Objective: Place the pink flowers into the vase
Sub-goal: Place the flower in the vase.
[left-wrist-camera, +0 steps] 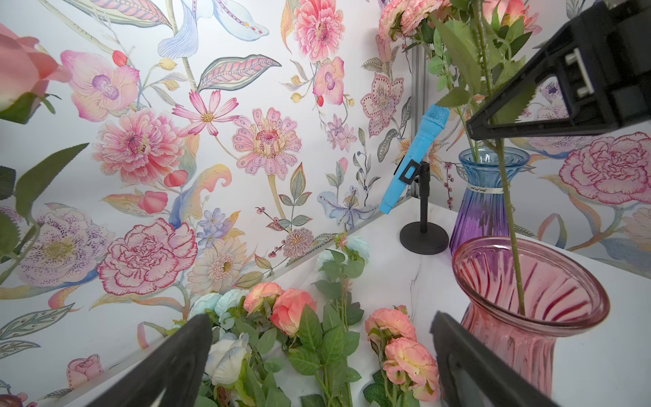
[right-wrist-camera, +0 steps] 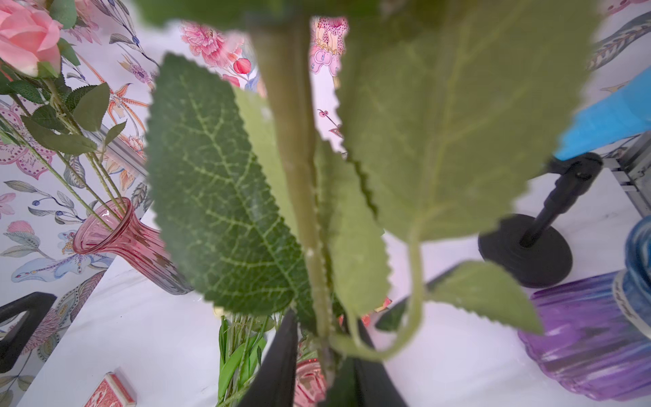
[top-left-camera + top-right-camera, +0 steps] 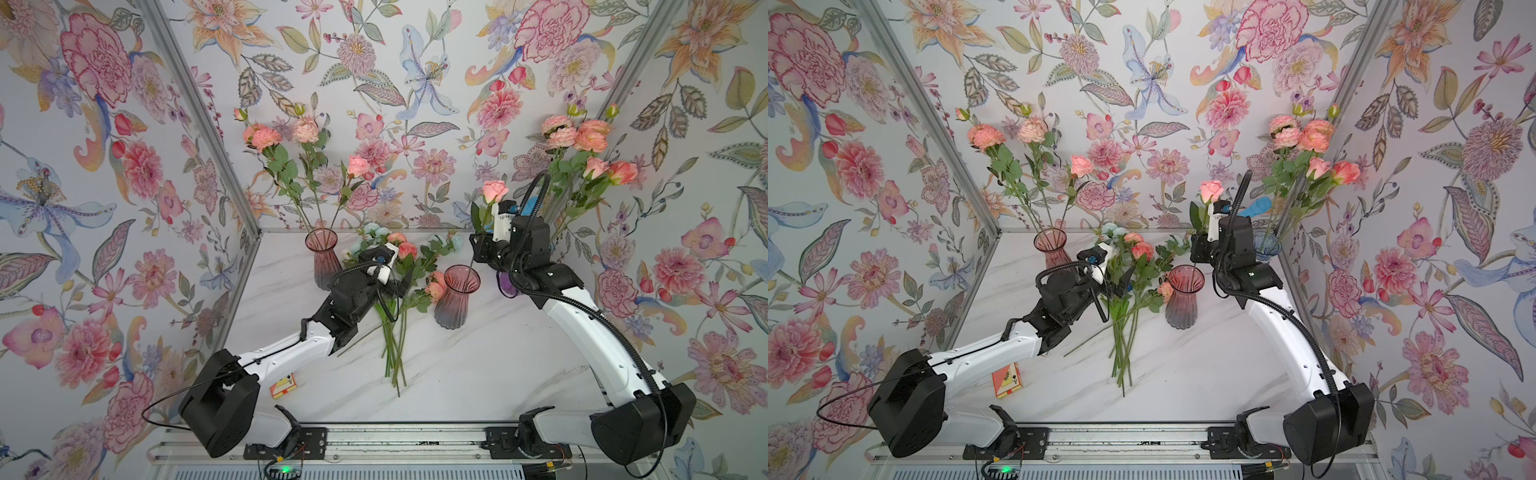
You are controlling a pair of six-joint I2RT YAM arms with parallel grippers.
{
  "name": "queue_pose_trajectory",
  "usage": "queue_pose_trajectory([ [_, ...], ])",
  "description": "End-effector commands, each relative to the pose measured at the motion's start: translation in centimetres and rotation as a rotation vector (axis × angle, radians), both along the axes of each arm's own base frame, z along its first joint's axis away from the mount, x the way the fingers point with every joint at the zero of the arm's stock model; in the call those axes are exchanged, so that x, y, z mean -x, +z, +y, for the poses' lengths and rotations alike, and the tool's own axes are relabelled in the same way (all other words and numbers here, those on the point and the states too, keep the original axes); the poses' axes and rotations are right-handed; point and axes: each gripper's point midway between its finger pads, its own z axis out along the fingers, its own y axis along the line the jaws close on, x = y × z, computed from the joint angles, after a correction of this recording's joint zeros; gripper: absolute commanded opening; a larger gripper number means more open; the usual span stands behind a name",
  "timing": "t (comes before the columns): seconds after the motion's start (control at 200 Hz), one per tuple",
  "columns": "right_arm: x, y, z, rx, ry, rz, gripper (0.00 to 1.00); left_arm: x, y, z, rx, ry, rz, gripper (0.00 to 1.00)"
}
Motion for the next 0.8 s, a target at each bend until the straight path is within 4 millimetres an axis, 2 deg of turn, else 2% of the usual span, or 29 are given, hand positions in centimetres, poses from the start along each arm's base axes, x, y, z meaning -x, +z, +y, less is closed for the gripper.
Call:
queue_pose_trajectory([
  [0.0,-0.2,0.2,0.0,-0.016,-0.001,-0.006,0.29,0.2,0.3,0.0,0.029,-0.013,-0.008,1.0],
  [0.095,-0.1,0.5,0.0,-0.019,-0.001,-0.012,0.32,0.1,0.2,0.2,0.035,-0.006,-0.009,1.0],
  [0.38,0.6,0.8,0.0,-0.029,0.006,-0.017,0.65,0.1,0.2,-0.1,0.042,-0.016,0.001,1.0],
  [0.52,1.1,0.7,-0.1,-0.031,0.008,-0.017,0.77,-0.1,-0.6,-0.6,0.047,-0.029,0.027,1.0],
  [0.7,2.0,0.7,-0.3,-0.031,0.01,-0.024,0.88,-0.1,-1.0,-0.9,0.056,-0.04,0.044,1.0],
  [0.796,2.5,1.0,-0.5,-0.034,0.014,-0.031,0.99,-0.3,-1.2,-0.8,0.052,-0.031,0.05,1.0],
])
